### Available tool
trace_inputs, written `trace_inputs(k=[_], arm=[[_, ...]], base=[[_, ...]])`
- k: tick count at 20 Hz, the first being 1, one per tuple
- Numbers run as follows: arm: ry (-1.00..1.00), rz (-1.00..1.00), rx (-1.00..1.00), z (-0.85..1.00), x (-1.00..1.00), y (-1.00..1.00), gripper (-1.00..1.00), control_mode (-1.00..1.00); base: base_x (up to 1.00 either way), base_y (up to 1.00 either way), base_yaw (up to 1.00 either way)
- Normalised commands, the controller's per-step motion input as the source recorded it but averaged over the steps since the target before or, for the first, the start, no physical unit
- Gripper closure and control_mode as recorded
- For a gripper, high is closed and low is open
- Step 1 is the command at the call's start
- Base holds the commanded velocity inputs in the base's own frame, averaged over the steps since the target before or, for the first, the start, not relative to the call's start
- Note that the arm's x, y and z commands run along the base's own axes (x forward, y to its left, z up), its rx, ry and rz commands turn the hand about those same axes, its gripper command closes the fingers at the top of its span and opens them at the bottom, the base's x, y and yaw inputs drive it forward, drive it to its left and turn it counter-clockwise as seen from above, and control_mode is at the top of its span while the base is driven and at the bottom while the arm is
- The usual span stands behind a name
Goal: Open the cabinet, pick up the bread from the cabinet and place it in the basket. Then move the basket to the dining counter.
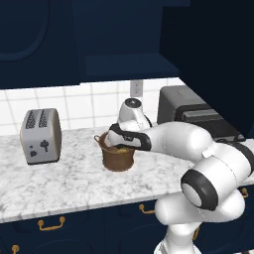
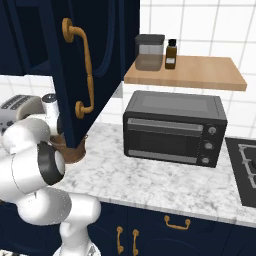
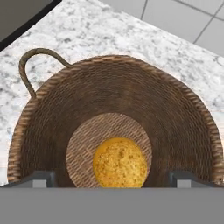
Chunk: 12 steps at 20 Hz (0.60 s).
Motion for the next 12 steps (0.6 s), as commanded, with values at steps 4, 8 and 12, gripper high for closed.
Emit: trace_inputs(k=[4, 8, 12], arm=[[0.0, 0.0, -0.08, 0.37, -0.74, 0.47, -1.0, -1.0], [0.0, 0.01, -0.13, -0.11, -0.66, 0.37, -1.0, -1.0], [0.0, 0.03, -0.17, -0.32, -0.08, 0.0, -1.0, -1.0]], base=[[0.0, 0.0, 0.0], [0.0, 0.0, 0.0], [0.0, 0.0, 0.0]])
